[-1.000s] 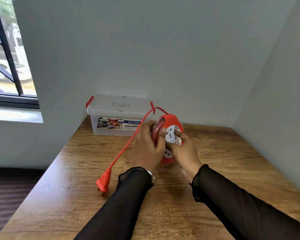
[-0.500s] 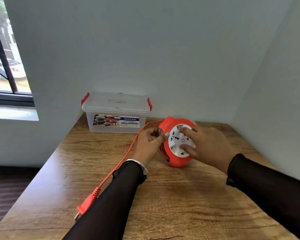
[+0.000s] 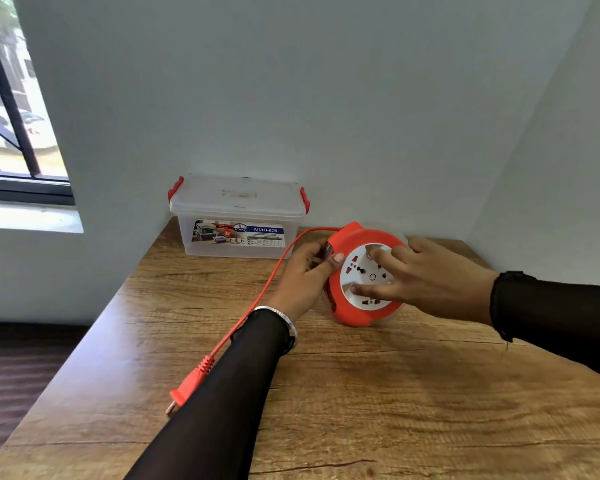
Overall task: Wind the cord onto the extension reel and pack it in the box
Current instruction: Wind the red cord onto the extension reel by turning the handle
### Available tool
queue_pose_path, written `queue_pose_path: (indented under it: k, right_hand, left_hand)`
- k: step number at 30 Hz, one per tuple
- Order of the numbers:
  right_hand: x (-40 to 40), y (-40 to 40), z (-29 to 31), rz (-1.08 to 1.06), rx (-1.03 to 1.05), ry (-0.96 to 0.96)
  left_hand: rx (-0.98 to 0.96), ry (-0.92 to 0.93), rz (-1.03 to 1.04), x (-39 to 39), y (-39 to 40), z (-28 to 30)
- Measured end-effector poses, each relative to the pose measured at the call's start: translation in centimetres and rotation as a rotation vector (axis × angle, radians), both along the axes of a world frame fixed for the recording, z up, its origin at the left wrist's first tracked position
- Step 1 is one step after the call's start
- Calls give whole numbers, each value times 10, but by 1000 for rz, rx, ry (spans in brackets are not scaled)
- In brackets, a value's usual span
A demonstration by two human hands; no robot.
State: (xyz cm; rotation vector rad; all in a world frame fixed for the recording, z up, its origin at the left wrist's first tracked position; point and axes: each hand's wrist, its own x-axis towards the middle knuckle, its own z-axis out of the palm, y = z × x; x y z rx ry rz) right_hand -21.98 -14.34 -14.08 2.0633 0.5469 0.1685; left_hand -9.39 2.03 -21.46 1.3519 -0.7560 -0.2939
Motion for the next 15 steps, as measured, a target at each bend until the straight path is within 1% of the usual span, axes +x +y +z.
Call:
queue_pose_path:
  k: [2,5,11,15]
  right_hand:
    - [2,2,0,-9,-29,-10]
    - [10,0,-1,-22,-28,73]
    - [25,4,-3,-32,-56,92]
    - [33,-1,1,15,-143,100]
  left_hand:
    - [10,-59,-6,-1,0,1]
    - [24,-93,-6,-1,0,2]
    - [20,-21,-12,1,3,1]
    - [7,6,-15,2,2,1]
